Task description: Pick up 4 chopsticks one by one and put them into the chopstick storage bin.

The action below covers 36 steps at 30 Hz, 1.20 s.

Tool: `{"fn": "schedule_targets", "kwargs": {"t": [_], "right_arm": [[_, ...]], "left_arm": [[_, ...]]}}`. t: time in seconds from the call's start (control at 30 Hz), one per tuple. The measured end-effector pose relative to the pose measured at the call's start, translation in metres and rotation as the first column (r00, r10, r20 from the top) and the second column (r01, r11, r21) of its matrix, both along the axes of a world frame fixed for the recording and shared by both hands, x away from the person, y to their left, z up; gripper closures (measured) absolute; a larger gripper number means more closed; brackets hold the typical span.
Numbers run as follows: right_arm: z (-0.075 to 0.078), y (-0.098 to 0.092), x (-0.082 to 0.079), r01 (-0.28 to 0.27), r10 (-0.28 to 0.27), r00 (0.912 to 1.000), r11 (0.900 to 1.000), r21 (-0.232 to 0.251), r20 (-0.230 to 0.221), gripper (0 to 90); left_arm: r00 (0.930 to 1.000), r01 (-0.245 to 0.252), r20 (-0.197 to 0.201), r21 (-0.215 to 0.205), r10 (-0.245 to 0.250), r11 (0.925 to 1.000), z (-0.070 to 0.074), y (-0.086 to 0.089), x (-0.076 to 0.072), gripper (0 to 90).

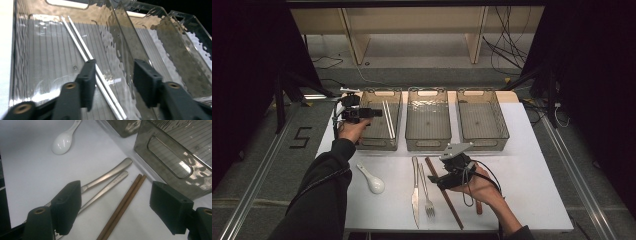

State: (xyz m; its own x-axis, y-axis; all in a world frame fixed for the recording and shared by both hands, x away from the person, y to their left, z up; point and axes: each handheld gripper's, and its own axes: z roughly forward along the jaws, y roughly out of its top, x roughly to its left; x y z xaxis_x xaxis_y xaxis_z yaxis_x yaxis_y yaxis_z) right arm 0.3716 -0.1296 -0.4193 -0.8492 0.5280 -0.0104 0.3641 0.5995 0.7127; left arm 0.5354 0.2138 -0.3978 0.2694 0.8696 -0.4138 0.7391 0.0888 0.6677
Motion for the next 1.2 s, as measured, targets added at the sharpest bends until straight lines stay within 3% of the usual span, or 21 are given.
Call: {"fn": "schedule_targets", "kwargs": {"t": [0.23,0.43,0.83,0.87,1.2], "right_arm": [[0.0,-0.001,0.001,0.012,-0.012,0.9999,1.0,-0.006,-0.004,26.3],[-0.001,-0.002,0.002,0.031,-0.031,0.9993,0.999,-0.015,-0.019,26.2],[-0.001,-0.006,0.005,0.068,-0.069,0.9966,0.997,-0.03,-0.043,26.1],[-0.002,-0.006,0.005,0.073,-0.074,0.9962,0.997,-0.034,-0.046,26.1],[-0.002,-0.006,0.005,0.081,-0.083,0.9949,0.996,-0.041,-0.058,26.1]], "left_arm": [[0.9966,0.04,0.074,-0.032,-0.037,0.9987,0.022,-0.001,-0.019,32.6],[0.9879,0.076,0.139,-0.048,-0.069,0.9959,0.034,0.001,-0.045,26.8],[0.9638,0.146,0.234,-0.062,-0.128,0.9873,0.038,0.0,-0.093,23.7],[0.959,0.152,0.252,-0.07,-0.13,0.9859,0.037,0.0,-0.101,23.4],[0.9448,0.186,0.285,-0.063,-0.161,0.9805,0.029,-0.002,-0.122,21.2]]}}
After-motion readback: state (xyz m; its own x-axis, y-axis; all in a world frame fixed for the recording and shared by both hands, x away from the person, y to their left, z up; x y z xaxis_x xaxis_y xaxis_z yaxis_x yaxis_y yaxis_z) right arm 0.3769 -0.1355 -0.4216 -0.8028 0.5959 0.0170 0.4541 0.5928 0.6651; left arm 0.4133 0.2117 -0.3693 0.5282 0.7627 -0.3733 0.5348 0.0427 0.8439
